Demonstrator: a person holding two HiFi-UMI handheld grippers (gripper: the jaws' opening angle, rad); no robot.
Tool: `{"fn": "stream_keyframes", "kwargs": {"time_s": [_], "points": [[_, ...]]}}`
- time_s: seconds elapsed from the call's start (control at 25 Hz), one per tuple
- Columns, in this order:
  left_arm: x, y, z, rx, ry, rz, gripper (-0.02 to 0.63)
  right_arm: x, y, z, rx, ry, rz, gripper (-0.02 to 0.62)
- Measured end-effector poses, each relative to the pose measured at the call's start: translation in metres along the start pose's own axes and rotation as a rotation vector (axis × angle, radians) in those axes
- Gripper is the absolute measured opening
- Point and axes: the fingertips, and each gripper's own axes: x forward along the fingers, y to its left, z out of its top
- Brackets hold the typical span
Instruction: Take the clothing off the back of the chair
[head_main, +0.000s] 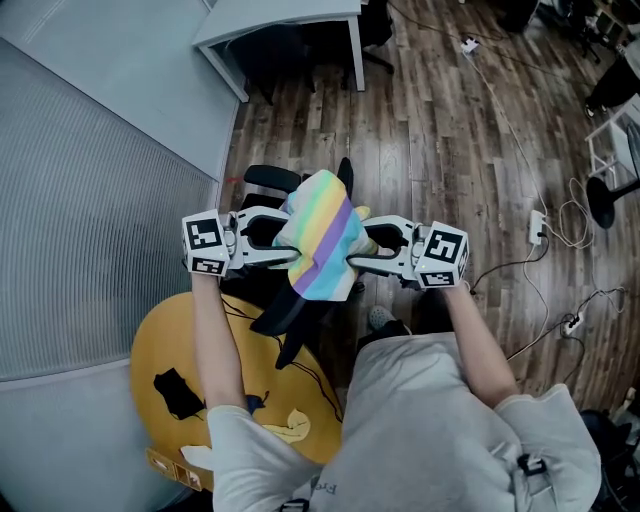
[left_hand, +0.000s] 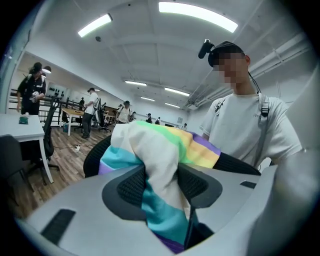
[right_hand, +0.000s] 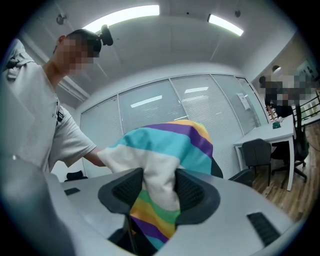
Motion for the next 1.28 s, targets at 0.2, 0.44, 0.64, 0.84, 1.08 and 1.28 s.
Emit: {"fn": "stream_keyframes", "kwargs": {"time_s": [0.2,0.44,0.64,0.84,1.08,1.28], "points": [[0.001,-0.005,0.001,-0.022,0.019,0.084,0.133,-0.002,0.003,-0.001,0.033,-0.015,-0.003,0.185],[0.002,-0.006,0.003,-0.011,0.075,0.238,0.110,-0.005,0.008,0.004,0.003,-0.034,-0.046,0.083],[0.003,-0.006,0.009,0.055,0.167,0.450,0.107,-0.014,0.002,0.005,0.009,-0.036,-0.089,0.067],[-0.010,-0.012,0.017,0.088,0.207,0.615,0.098,-0.020,-0.006,0.018,-0.048,-0.004,-0.182,0.064],[-0.026,-0.022,0.037,0.115,0.203,0.807,0.095,-0.026,-0.007,0.044,-0.150,0.025,-0.263,0.063],[-0.038,-0.030,0.057,0.103,0.159,1.021,0.091,-0.029,0.000,0.062,-0.176,-0.006,-0.303,0.063]]}}
